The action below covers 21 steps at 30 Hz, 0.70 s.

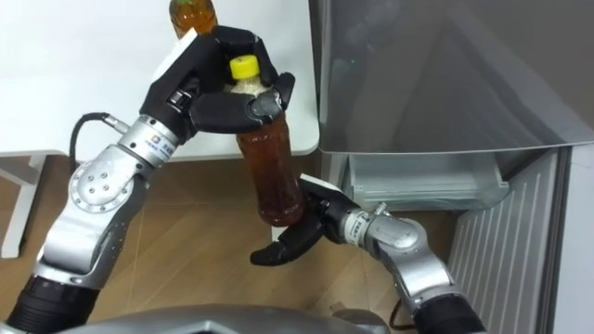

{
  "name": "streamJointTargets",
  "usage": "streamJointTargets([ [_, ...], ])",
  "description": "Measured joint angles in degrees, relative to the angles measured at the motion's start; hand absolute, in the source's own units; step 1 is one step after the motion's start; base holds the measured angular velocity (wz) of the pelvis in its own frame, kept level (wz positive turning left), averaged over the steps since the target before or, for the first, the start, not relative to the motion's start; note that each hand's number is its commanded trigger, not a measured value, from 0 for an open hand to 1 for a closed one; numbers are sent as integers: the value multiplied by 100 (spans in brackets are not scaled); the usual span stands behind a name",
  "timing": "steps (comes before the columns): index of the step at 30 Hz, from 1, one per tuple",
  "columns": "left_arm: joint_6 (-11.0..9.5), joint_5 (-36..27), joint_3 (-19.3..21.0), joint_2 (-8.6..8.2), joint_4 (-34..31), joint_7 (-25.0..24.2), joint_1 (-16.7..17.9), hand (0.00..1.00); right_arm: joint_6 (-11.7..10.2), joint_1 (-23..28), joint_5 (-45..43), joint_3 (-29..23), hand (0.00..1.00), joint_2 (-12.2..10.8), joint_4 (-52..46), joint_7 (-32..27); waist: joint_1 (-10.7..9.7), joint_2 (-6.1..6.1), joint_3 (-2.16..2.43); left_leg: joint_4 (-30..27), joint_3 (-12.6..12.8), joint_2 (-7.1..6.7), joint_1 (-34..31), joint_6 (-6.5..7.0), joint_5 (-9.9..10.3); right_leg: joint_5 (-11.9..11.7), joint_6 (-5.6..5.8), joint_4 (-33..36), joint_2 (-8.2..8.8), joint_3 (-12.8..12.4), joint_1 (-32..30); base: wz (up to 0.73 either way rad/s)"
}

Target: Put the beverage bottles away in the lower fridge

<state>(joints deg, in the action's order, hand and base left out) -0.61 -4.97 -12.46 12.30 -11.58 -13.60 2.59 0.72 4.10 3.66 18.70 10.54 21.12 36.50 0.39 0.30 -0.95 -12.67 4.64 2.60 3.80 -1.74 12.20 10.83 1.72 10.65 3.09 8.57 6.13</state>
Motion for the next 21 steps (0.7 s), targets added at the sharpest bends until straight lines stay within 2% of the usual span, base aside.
streamJointTargets([
  [9,-2,81,115,40,0,190,0,100,-20,8,15,6,0,54,-138,7,8,1,0,-4,-7,0,0,0,0,0,0,0,0,6,0,0],
  [21,-11,111,103,11,4,175,35,100,-53,177,66,-28,0,45,-157,190,7,-16,-12,9,-1,0,-11,0,0,0,0,-2,1,0,-23,0],
])
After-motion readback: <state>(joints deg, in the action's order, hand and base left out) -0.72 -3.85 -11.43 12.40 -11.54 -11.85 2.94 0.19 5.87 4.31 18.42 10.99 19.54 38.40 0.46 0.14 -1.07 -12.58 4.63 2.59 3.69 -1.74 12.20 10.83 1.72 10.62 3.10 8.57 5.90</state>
